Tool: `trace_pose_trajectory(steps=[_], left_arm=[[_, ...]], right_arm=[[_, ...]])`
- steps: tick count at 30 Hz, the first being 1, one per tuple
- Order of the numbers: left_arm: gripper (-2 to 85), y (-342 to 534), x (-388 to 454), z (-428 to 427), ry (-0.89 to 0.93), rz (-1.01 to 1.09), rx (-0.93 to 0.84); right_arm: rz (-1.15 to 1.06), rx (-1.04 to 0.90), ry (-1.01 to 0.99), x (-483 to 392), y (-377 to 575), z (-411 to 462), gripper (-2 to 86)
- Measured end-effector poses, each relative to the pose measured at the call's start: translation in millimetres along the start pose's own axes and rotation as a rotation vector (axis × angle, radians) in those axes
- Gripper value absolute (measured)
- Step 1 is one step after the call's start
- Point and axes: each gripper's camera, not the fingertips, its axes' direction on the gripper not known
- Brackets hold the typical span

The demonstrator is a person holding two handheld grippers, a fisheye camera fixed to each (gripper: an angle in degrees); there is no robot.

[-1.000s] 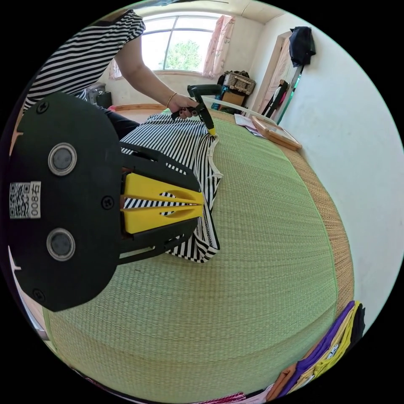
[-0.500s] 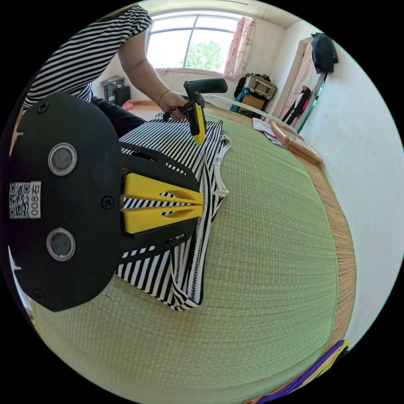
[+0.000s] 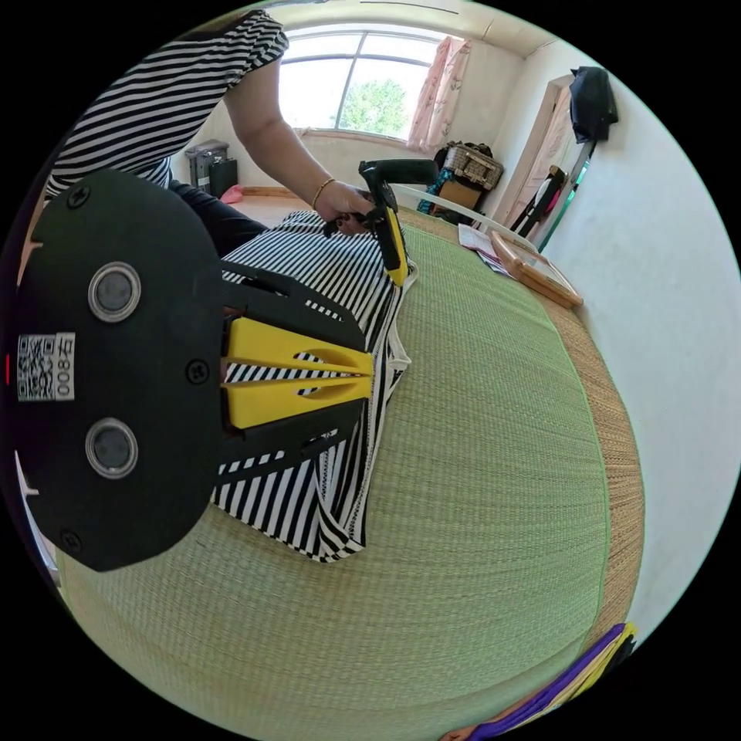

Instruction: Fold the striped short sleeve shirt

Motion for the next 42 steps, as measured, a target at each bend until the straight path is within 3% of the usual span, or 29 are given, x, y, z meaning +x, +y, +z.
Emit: trace_pose_trajectory(steps=[10, 17, 25, 34, 42], left_arm=[[0.2, 33.6, -12.9, -46.1, -0.039, -0.073, 0.098], [0.1, 55.2, -25.6, -52.0, -0.075, -0.089, 0.031], [0.1, 42.3, -41.4, -66.0, -0.141, -0.122, 0.093], [0.8, 80.1, -36.2, -67.9, -0.007, -0.099, 0.093], [0.6, 79.2, -42.1, -42.6, 0.048, -0.126, 0.046]], right_arm=[[-0.069, -0.081, 0.015, -21.1, 24.9, 6.2, 0.0], [-0.041, -0.077, -0.014, -12.7, 29.0, 2.3, 0.0], [-0.038, -0.061, 0.004, -12.1, 29.5, -9.5, 0.0], [0.052, 0.023, 0.166, 6.4, 67.4, -54.4, 0.0], [0.082, 0.014, 0.180, 16.1, 57.4, -52.8, 0.0]])
